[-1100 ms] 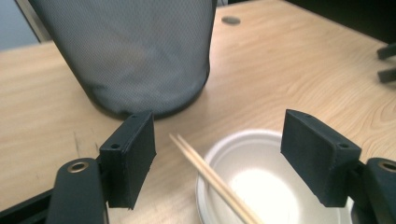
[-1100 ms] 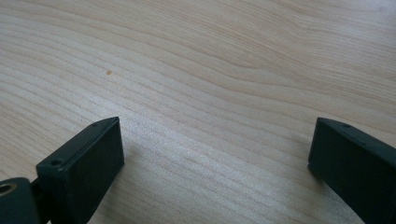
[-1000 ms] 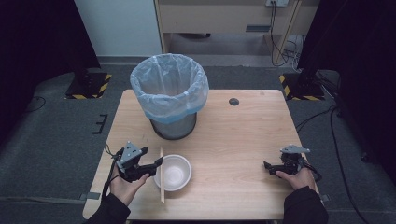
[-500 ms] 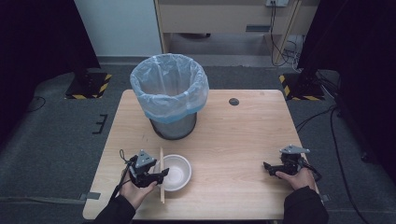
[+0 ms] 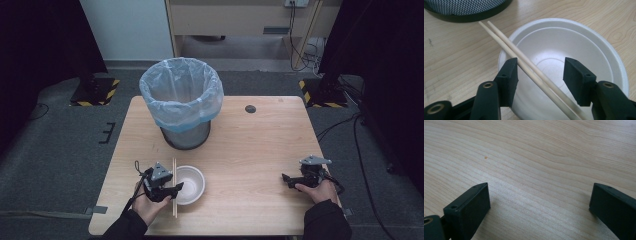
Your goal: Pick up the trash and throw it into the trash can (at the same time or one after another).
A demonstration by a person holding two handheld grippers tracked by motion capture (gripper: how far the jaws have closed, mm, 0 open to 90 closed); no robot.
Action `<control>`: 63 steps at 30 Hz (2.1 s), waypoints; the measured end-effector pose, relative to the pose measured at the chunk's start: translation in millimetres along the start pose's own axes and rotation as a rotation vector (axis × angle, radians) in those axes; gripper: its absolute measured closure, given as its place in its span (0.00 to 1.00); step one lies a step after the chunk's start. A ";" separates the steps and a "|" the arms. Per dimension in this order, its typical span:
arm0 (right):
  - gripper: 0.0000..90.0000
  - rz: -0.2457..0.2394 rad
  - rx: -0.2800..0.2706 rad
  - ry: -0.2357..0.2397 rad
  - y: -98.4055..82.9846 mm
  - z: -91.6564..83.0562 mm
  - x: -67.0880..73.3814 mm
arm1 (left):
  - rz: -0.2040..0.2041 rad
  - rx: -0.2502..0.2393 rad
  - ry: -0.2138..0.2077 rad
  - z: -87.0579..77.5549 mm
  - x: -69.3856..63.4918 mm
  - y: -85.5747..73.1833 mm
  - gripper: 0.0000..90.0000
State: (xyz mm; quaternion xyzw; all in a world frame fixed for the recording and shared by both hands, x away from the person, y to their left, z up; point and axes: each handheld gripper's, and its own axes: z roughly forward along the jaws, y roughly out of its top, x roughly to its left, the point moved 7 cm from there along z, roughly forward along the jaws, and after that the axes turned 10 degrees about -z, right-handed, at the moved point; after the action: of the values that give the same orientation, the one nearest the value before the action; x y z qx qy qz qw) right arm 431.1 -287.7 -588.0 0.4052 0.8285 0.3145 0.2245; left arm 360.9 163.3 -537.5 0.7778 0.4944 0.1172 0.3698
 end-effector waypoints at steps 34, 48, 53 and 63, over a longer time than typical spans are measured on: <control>0.04 0.001 -0.001 0.002 0.2 0.2 0.2 | 0.014 -0.024 -0.102 2.2 -6.6 13.2 0.69; 0.04 0.001 -0.001 0.001 0.2 0.2 0.2 | -0.013 -0.037 -0.069 0.7 1.6 13.9 0.66; 0.04 0.001 -0.001 0.001 0.2 0.2 0.2 | -0.016 -0.037 -0.060 0.5 3.5 13.9 0.66; 0.04 0.001 -0.001 0.001 0.2 0.2 0.2 | -0.015 -0.016 -0.042 2.2 6.4 11.6 0.66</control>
State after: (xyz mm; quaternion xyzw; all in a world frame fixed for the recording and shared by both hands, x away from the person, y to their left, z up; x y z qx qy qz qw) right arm 431.3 -287.4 -588.0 0.4051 0.8284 0.3153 0.2240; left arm 373.2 165.1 -532.1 0.7734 0.4916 0.1017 0.3872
